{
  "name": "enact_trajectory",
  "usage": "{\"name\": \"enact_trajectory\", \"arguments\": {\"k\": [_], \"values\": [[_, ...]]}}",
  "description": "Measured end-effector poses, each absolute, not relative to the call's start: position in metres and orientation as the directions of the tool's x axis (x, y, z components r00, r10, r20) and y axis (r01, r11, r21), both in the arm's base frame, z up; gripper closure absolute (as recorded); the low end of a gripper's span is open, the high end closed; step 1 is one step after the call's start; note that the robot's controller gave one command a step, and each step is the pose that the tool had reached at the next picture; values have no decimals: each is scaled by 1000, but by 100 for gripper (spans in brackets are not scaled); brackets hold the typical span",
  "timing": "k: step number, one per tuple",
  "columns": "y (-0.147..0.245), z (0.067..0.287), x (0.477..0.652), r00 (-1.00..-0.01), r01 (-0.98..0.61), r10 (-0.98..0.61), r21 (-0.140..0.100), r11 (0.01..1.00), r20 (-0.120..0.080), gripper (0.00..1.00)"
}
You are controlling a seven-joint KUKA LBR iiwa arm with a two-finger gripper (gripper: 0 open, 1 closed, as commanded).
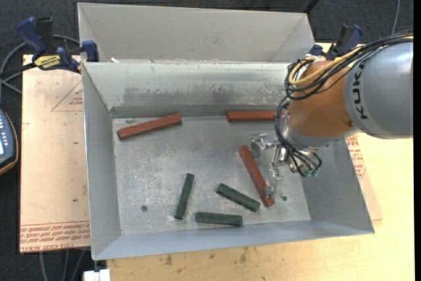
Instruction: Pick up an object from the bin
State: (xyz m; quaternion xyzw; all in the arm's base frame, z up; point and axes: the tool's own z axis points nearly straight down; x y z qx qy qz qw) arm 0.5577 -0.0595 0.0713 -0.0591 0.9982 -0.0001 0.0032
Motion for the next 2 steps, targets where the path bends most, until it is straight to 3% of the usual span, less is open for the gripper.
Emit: {"name": "enact_trajectory", "arguments": {"k": [1,2], "values": [[5,139,547,-992,-126,-126,3,992,-9,0],[-5,68,492,-993,-115,-115,2,993,-2,0]]}}
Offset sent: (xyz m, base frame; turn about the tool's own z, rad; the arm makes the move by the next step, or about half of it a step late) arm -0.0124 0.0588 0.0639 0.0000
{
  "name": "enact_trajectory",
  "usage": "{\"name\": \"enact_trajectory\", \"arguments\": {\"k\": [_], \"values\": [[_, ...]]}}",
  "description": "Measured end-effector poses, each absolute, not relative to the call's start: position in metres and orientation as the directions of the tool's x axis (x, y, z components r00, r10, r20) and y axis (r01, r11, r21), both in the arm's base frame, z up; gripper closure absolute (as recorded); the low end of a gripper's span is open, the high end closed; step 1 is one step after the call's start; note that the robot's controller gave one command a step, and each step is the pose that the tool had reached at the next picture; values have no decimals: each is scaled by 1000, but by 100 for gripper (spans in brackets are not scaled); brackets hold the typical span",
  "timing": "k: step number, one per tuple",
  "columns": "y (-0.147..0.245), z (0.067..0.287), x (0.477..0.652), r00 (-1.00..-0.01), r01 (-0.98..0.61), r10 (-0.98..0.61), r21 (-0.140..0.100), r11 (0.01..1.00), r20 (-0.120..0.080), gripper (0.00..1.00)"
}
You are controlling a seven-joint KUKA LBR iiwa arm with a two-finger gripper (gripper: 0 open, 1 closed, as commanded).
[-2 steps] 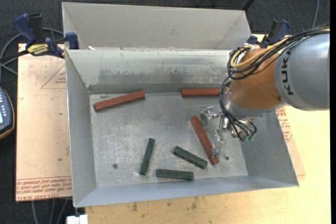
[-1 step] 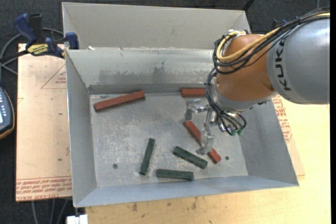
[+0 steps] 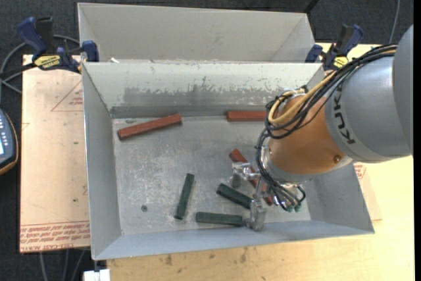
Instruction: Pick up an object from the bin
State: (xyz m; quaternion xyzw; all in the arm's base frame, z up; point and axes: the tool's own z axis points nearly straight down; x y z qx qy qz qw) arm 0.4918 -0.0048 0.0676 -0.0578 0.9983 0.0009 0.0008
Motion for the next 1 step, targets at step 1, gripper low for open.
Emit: {"name": "enact_trajectory", "arguments": {"k": [1], "values": [[-5,71,494,-993,-118,-118,1,993,-3,100]]}}
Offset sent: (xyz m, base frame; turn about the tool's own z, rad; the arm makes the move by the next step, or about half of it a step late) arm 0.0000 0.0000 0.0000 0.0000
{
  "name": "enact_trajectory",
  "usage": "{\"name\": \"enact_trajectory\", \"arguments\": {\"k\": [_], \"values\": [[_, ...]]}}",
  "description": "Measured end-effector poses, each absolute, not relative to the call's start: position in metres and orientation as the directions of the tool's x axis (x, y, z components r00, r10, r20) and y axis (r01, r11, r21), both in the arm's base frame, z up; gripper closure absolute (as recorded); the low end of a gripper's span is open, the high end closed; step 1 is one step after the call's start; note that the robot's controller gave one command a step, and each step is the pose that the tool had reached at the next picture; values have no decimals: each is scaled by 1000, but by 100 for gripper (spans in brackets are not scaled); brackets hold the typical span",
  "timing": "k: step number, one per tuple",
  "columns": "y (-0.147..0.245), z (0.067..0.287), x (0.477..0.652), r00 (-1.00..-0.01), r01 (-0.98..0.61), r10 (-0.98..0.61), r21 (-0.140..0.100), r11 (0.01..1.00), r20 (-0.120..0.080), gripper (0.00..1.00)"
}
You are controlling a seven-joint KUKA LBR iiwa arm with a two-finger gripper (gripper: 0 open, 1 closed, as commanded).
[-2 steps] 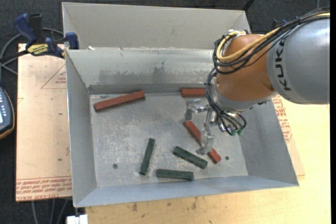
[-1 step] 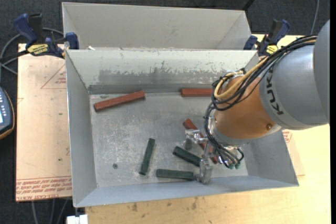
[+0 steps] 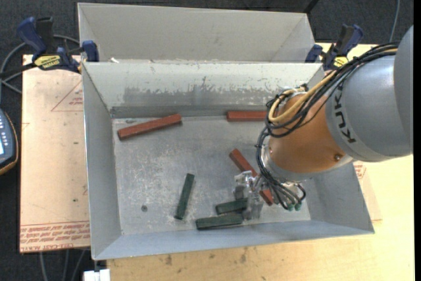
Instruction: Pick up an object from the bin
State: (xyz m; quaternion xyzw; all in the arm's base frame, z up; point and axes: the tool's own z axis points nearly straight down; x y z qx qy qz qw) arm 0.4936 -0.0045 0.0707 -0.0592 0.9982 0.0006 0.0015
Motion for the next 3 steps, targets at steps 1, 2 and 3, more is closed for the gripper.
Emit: {"name": "enact_trajectory", "arguments": {"k": [1,2,3], "values": [[-36,189,521,-989,-145,-145,-3,989,-12,100],[-58,245,543,-878,-479,-479,-4,878,-8,100],[-17,238,555,-663,-749,-749,-1,663,-4,100]]}}
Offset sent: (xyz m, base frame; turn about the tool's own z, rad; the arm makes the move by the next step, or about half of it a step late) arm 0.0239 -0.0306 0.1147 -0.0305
